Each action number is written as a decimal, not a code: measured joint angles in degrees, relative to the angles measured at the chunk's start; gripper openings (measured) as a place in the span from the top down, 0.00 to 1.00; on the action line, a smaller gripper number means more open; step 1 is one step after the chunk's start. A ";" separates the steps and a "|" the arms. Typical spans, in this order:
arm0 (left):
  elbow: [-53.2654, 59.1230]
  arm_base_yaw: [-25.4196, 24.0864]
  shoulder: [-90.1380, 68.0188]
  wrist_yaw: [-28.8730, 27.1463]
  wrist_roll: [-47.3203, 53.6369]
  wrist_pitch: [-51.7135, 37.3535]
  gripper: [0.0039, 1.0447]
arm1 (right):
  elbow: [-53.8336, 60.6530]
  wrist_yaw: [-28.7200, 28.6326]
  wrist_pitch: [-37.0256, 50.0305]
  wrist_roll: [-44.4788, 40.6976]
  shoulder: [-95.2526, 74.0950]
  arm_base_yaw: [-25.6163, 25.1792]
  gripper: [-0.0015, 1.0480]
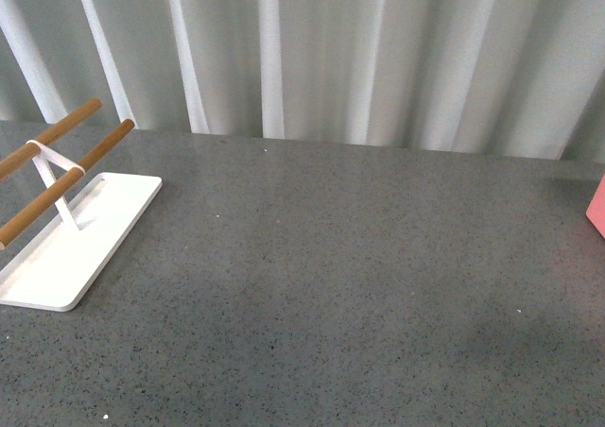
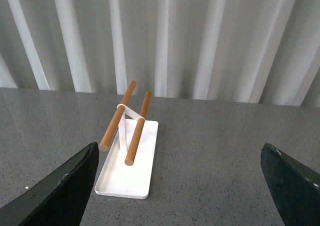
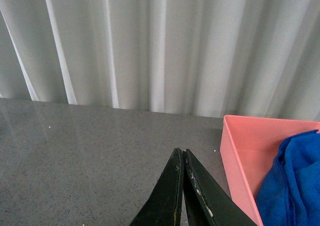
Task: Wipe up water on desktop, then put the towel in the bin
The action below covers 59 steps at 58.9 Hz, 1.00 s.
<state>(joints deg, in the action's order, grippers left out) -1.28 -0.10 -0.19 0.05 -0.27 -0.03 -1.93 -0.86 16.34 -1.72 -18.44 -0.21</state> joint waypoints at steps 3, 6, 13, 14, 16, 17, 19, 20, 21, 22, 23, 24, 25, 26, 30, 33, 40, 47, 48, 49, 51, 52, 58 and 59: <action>0.00 0.00 0.00 0.00 0.00 0.00 0.06 | 0.79 -0.02 0.79 0.09 0.76 0.00 0.97; 0.00 0.00 0.00 0.00 0.00 0.00 0.06 | 0.81 0.02 0.50 0.11 1.73 0.00 0.97; 0.00 0.00 0.00 0.00 0.00 0.00 0.06 | 0.81 0.04 -1.55 0.13 3.89 0.00 0.97; 0.00 0.00 0.00 0.00 0.00 0.00 0.06 | 0.81 0.07 -1.73 0.15 4.09 0.00 0.97; 0.00 0.00 0.00 0.00 0.00 0.00 0.06 | 0.81 0.13 -2.43 0.20 4.76 0.00 0.97; 0.00 0.00 0.00 0.00 0.00 0.00 0.06 | 0.81 0.15 -2.75 0.24 5.07 0.00 0.97; 0.00 0.00 0.00 0.00 0.00 0.00 0.06 | 0.81 0.17 -3.26 0.28 5.55 0.00 0.97; 0.00 0.00 0.00 0.00 0.00 0.00 0.06 | 0.81 0.20 -3.72 0.31 5.99 0.00 0.97; 0.00 0.00 0.00 0.00 0.00 0.00 0.06 | 0.83 0.20 -4.02 0.33 6.29 0.00 0.97; 0.00 0.00 0.00 0.00 0.00 0.00 0.06 | 0.81 0.20 -4.33 0.33 6.58 0.00 0.97; 0.00 0.00 0.00 0.00 0.00 0.00 0.06 | 0.83 0.20 -4.59 0.35 6.84 0.00 0.97; 0.00 0.00 0.00 0.00 0.00 0.00 0.06 | 0.81 0.20 -4.87 0.35 7.13 0.00 0.97; 0.00 0.00 0.00 0.00 0.00 0.00 0.06 | 0.83 0.22 -5.01 0.37 7.26 0.00 0.97; 0.00 0.00 0.00 0.00 0.00 0.00 0.06 | 0.81 0.20 -5.27 0.39 7.54 0.00 0.97; 0.00 0.00 0.00 0.00 0.00 0.00 0.06 | 0.81 0.22 -6.16 0.50 8.48 0.00 0.97; 0.00 0.00 0.00 0.00 0.00 0.00 0.06 | 0.77 0.37 -10.47 0.55 11.69 0.00 0.97; 0.00 0.00 -0.02 0.00 0.00 0.00 0.06 | 0.81 0.57 -15.98 0.72 17.99 0.00 0.97; 0.00 0.00 0.04 0.00 0.00 0.00 0.06 | 0.81 0.57 -16.31 0.74 18.18 0.00 0.97; 0.00 0.00 0.04 0.00 0.00 0.00 0.06 | 0.81 0.57 -16.31 0.72 18.18 0.00 0.97; 0.00 0.00 0.07 0.00 0.00 0.00 0.06 | 0.81 0.57 -16.31 0.72 18.18 0.00 0.97; 0.00 0.00 0.07 0.00 0.00 0.00 0.06 | 0.81 0.57 -16.31 0.72 18.18 0.00 0.95; 0.00 0.00 0.07 0.00 0.00 0.00 0.06 | 0.81 0.57 -16.31 0.72 18.18 0.00 0.93; 0.00 0.00 0.07 0.00 0.00 0.00 0.06 | 0.81 0.57 -16.31 0.72 18.18 0.00 0.76; 0.00 0.00 0.07 0.02 0.00 0.00 0.06 | 0.81 0.57 -16.31 0.72 18.18 0.00 0.73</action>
<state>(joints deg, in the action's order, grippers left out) -1.28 -0.10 -0.12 0.08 -0.27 -0.03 -1.13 -0.30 0.03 -0.99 -0.25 -0.21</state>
